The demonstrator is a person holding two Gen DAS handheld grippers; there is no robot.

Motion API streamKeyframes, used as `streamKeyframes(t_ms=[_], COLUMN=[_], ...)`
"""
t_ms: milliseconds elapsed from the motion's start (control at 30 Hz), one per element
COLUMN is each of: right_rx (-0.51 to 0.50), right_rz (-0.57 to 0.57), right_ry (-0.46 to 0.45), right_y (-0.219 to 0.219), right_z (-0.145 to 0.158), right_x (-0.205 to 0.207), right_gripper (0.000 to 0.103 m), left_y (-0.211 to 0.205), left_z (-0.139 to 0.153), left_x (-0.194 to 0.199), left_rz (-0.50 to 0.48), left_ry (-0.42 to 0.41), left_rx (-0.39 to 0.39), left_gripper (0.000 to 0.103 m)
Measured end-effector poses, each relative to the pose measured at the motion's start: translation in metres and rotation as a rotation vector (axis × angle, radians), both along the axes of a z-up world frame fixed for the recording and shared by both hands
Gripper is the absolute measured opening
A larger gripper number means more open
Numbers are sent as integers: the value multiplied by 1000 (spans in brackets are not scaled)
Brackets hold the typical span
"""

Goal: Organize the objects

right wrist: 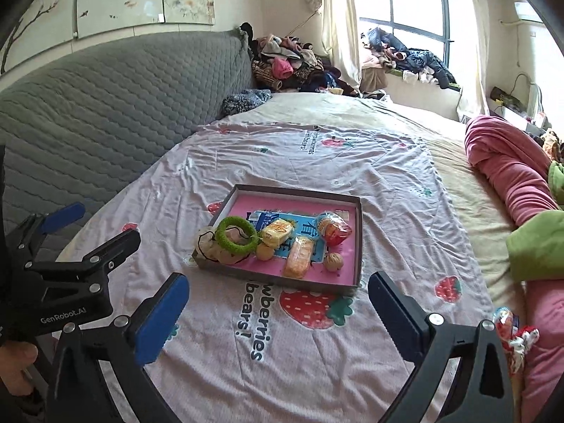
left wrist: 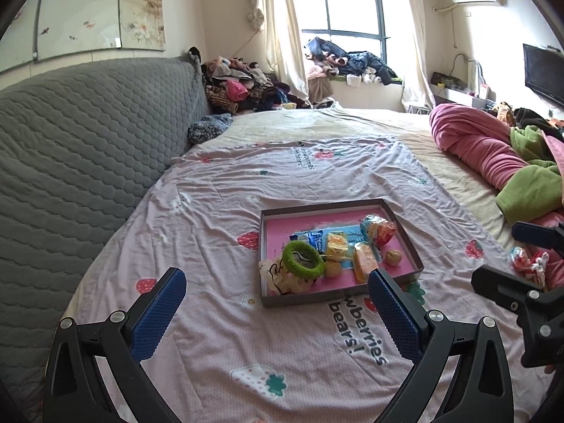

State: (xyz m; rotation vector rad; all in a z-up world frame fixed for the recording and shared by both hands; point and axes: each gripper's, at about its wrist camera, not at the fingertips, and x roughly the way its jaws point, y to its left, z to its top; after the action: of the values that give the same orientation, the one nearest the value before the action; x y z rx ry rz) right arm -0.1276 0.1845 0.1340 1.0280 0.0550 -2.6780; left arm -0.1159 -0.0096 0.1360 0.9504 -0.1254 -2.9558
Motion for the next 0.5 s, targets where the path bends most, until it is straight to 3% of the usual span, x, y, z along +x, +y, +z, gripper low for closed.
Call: streamKeyframes(t_ms=[500], right_rx=[17], right_rz=[-21], right_ry=[-3], right_y=[11], right_z=[-4], right_x=[52], right_gripper=[103], left_y=[7], left_z=[-7], left_x=[53], left_rz=[13], left_ry=[-15], left_rx=[-10], left_gripper=[103])
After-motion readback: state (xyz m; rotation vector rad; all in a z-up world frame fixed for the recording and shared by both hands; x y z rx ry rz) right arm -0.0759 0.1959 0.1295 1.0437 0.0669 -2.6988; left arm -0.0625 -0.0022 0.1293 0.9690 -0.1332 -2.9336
